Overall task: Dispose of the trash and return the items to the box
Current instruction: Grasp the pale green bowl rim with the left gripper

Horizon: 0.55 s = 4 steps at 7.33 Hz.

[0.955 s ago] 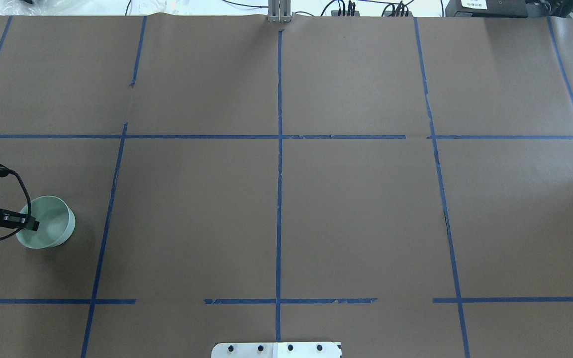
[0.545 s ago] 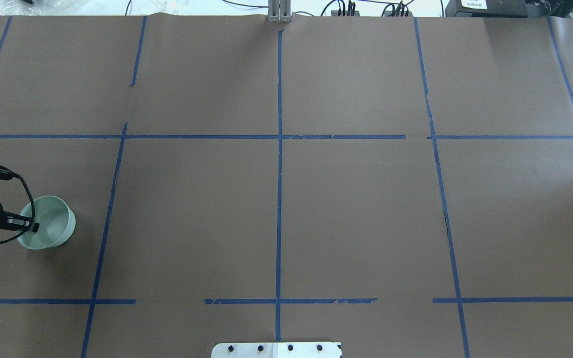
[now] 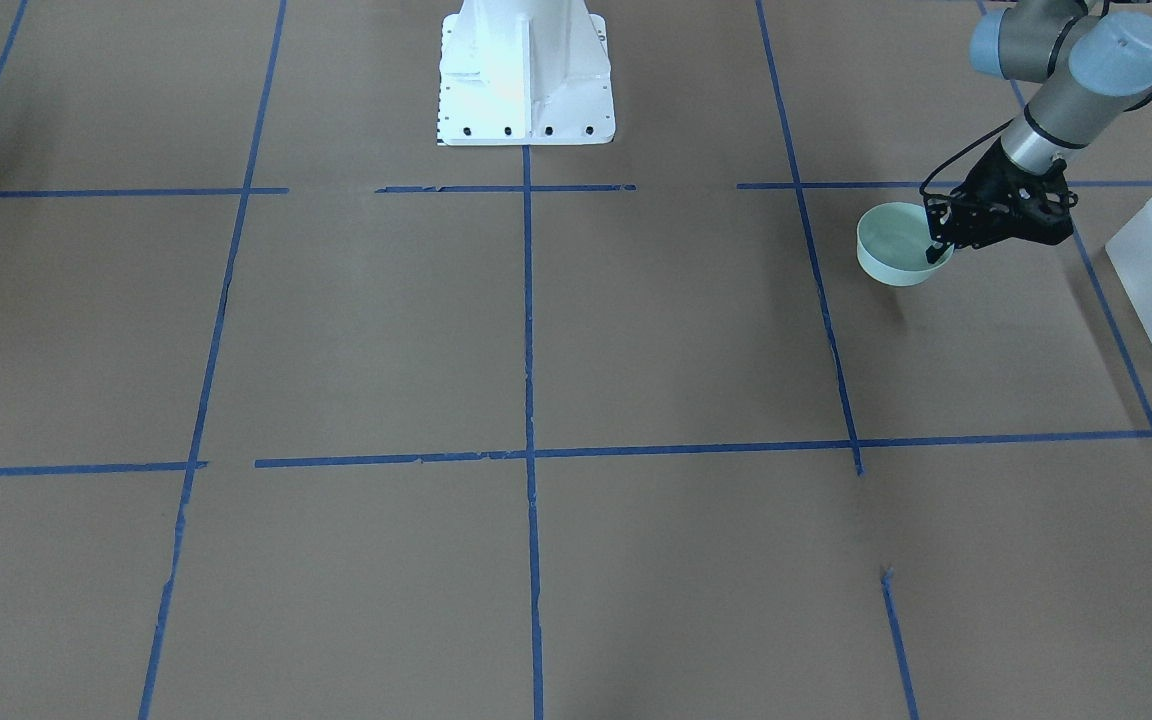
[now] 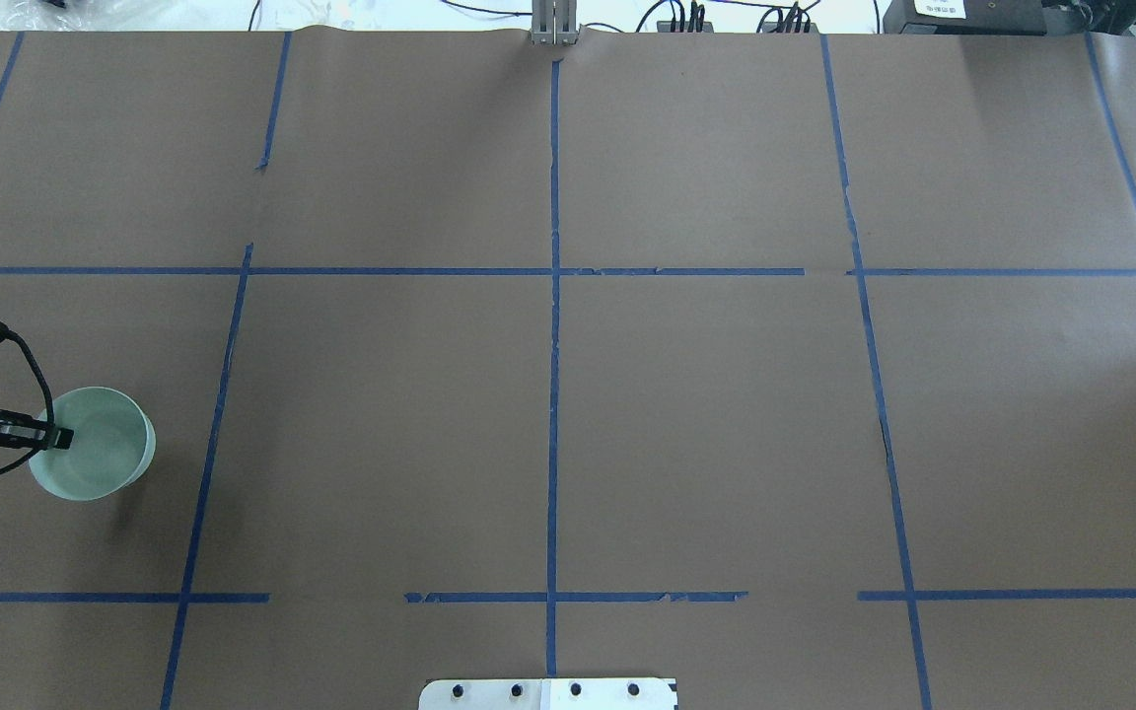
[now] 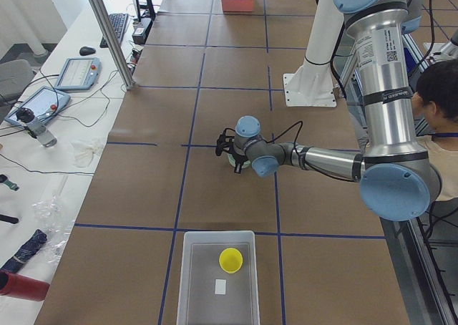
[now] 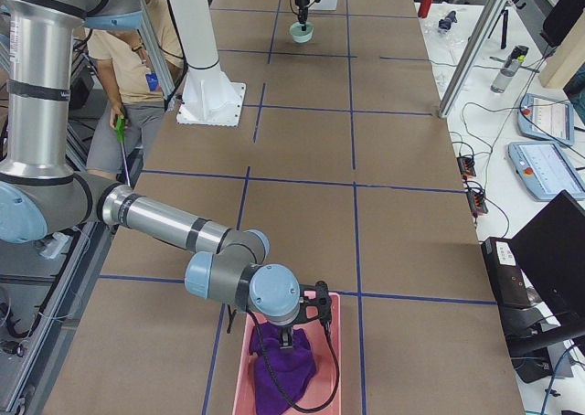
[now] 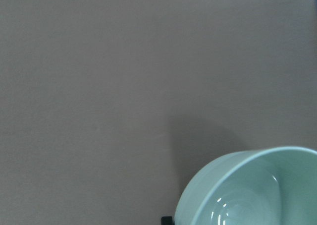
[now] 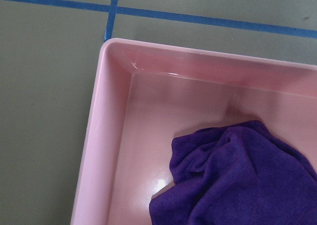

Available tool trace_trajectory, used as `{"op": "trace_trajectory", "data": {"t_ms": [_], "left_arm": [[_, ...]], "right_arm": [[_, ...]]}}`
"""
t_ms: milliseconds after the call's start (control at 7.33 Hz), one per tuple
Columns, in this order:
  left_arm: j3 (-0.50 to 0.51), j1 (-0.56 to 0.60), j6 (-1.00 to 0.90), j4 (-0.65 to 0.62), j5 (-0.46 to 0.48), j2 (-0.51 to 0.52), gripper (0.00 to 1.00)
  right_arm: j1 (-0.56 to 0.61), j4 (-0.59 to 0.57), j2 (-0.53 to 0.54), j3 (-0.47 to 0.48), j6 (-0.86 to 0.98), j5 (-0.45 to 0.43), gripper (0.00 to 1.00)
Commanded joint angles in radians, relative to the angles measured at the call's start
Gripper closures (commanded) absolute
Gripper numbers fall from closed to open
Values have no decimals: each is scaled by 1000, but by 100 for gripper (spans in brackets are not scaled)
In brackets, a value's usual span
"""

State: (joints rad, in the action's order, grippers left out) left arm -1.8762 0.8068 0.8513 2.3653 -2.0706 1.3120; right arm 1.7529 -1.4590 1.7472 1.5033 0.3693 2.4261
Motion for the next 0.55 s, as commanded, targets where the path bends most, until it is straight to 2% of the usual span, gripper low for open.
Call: {"op": "trace_trajectory", "data": {"t_ms": [0,136,273,409], "left_arm": [[-51,227,-292,-1,-51,-65,100],[12,339,-501,-3,-180,-89,100],[110,470,-687,-3,-268,-79,100],[208,603,-886,-7,-276,-71,100]], "right_arm": [[-3,0,0,0,-1,2,0],[-3,0,0,0,-1,4,0],[-4,0,0,2,-3,17,0],[-24,6,-3,30,-83,68,0]]}}
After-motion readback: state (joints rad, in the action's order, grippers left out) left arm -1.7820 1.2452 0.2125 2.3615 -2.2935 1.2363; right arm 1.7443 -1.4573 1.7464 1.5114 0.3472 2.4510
